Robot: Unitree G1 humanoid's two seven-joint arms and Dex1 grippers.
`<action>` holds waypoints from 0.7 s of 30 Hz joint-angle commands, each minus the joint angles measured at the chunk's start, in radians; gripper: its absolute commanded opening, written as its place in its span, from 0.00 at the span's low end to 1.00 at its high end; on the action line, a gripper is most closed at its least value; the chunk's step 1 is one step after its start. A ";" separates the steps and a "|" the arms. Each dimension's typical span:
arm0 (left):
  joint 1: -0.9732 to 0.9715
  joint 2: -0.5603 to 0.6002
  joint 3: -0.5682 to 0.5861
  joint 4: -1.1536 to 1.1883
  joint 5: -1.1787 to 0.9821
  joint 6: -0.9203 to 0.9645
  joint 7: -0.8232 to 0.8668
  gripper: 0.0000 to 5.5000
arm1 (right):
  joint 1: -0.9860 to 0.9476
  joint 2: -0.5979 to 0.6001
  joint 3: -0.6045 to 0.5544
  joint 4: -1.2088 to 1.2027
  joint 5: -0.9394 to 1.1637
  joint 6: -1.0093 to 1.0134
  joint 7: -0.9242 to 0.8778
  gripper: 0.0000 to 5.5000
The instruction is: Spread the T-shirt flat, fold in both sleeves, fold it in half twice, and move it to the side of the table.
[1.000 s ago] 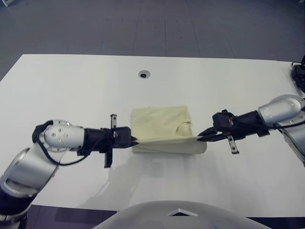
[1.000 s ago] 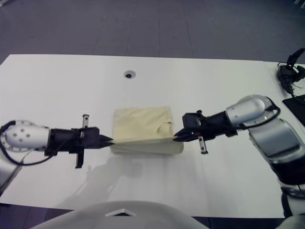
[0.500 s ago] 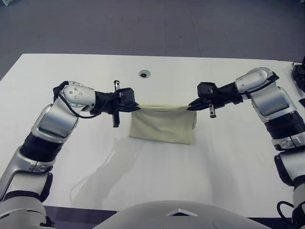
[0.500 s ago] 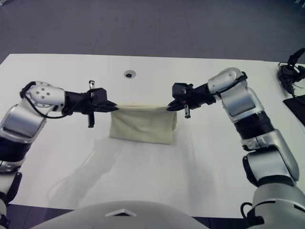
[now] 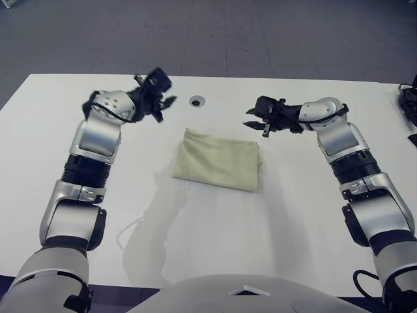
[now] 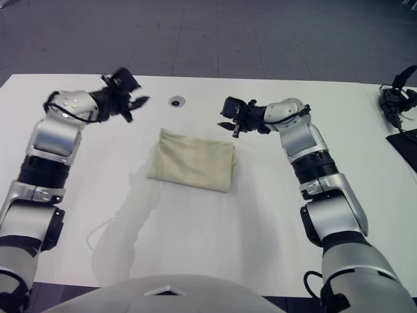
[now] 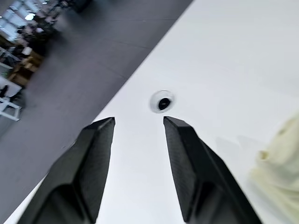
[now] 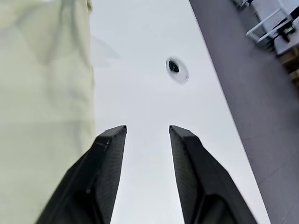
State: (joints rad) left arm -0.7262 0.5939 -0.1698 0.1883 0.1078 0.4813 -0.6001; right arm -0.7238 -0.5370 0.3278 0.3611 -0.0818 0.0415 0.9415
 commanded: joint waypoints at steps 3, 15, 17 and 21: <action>0.148 0.036 0.048 -0.208 0.019 0.104 0.032 0.55 | 0.216 -0.022 0.089 -0.109 -0.082 -0.153 -0.006 0.50; 0.344 0.085 0.141 -0.431 0.015 0.228 0.062 0.94 | 0.499 -0.515 -0.071 -0.491 0.062 -0.095 0.320 0.86; 0.390 0.080 0.157 -0.477 0.012 0.253 0.071 0.98 | 0.478 -0.513 -0.130 -0.578 0.168 0.044 0.335 0.92; 0.449 0.058 0.193 -0.548 -0.013 0.300 0.089 0.98 | 0.410 -0.409 -0.171 -0.681 0.441 0.391 0.317 0.97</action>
State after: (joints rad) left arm -0.3057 0.6607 -0.0072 -0.3196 0.1139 0.7477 -0.5237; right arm -0.2773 -0.9963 0.1765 -0.2591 0.2400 0.2818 1.2624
